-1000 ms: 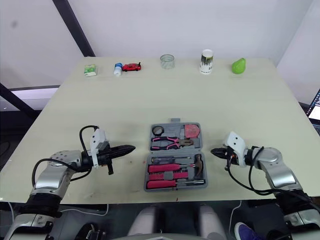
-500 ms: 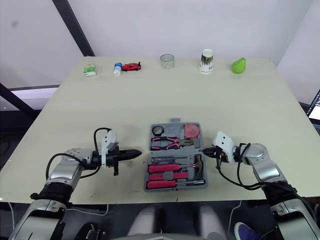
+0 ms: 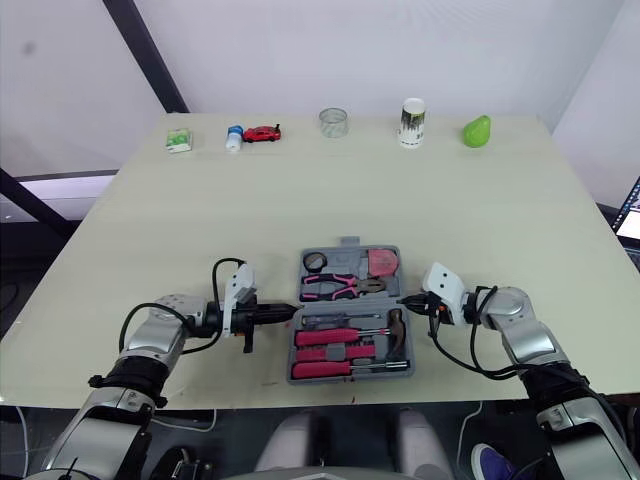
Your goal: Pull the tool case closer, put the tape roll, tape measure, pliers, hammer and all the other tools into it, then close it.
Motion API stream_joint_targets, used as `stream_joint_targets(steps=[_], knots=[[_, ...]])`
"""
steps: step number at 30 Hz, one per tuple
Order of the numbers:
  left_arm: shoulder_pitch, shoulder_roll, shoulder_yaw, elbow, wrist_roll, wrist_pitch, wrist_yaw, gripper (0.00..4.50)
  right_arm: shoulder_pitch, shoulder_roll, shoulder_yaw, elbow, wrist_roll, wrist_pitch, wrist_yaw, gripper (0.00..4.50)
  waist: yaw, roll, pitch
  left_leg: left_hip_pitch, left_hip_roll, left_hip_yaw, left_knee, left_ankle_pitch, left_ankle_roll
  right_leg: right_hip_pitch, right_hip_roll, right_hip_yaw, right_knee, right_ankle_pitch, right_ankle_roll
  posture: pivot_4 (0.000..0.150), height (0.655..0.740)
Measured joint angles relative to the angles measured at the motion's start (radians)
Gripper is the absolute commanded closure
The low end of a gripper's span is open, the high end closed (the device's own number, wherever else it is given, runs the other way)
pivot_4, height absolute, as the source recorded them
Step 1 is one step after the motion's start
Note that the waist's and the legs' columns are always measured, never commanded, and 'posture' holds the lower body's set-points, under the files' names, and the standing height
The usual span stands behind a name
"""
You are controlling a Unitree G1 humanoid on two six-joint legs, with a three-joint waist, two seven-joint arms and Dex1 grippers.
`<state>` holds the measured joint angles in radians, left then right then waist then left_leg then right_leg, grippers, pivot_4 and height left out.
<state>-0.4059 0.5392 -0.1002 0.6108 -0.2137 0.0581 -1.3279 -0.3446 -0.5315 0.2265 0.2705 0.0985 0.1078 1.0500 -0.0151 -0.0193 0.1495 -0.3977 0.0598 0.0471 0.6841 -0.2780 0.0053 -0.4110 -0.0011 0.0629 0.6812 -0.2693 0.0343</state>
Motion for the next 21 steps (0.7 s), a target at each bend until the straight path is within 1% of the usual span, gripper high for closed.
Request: stream_joint_targets(steps=[9, 16, 21], knots=[[-0.009, -0.029, 0.011, 0.01, 0.009, 0.008, 0.022, 4.5, 0.0, -0.004, -0.001, -0.014, 0.0, 0.024, 0.006, 4.46, 0.002, 0.0, 0.0, 0.0, 0.0, 0.0, 0.0, 0.0, 0.0, 0.0, 0.0, 0.0, 0.0, 0.0, 0.0, 0.15, 0.74], [-0.008, -0.029, 0.014, 0.006, 0.012, 0.022, 0.014, 4.5, 0.003, -0.008, -0.002, -0.032, 0.003, 0.057, 0.023, 4.46, 0.002, 0.0, 0.0, 0.0, 0.0, 0.0, 0.0, 0.0, 0.0, 0.0, 0.0, 0.0, 0.0, 0.0, 0.0, 0.15, 0.74], [0.012, -0.017, 0.013, -0.035, 0.013, 0.045, 0.011, 4.5, 0.024, -0.014, -0.001, -0.072, 0.01, 0.086, 0.041, 4.46, 0.001, 0.0, 0.0, 0.0, 0.0, 0.0, 0.0, 0.0, 0.0, 0.0, 0.0, 0.0, 0.0, 0.0, 0.0, 0.15, 0.74]])
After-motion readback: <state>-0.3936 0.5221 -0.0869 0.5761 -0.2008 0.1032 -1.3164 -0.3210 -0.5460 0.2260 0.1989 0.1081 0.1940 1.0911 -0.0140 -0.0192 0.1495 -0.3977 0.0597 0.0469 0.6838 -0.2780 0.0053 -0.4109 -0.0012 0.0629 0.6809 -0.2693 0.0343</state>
